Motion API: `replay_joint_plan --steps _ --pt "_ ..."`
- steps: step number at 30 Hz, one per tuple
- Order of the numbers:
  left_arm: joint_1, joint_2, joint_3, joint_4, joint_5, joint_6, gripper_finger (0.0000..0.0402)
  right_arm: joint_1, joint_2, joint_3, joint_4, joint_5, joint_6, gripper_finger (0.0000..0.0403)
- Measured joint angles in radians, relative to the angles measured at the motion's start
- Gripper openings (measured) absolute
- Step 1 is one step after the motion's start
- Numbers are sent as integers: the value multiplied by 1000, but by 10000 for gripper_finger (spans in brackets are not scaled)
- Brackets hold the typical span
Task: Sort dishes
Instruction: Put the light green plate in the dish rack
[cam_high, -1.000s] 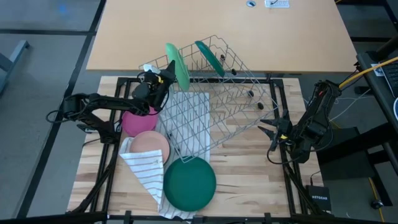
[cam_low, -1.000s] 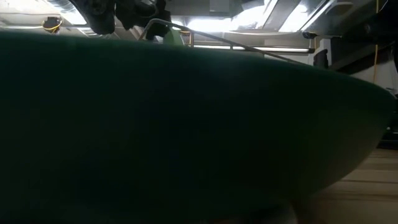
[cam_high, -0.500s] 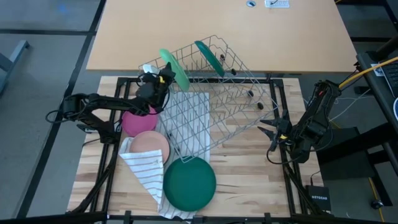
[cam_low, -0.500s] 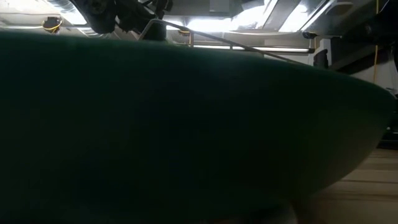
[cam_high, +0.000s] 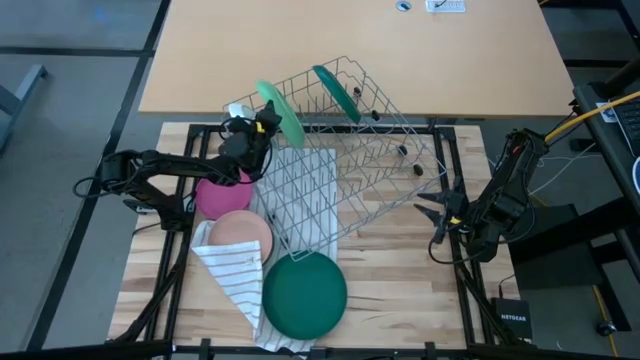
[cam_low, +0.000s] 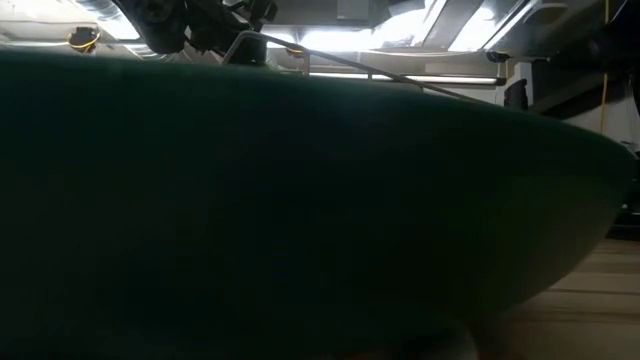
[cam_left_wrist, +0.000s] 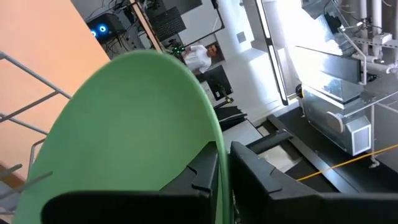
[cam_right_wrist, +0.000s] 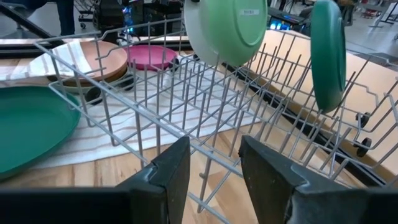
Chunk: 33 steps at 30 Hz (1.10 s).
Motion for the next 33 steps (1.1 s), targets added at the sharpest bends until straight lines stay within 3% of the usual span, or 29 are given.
replay_joint_plan --steps 14,33 --pt "18 0 -2 10 -1 23 89 0 0 0 6 -25 2 145" --pt "102 0 -1 19 14 -15 114 0 0 0 8 -33 4 145"
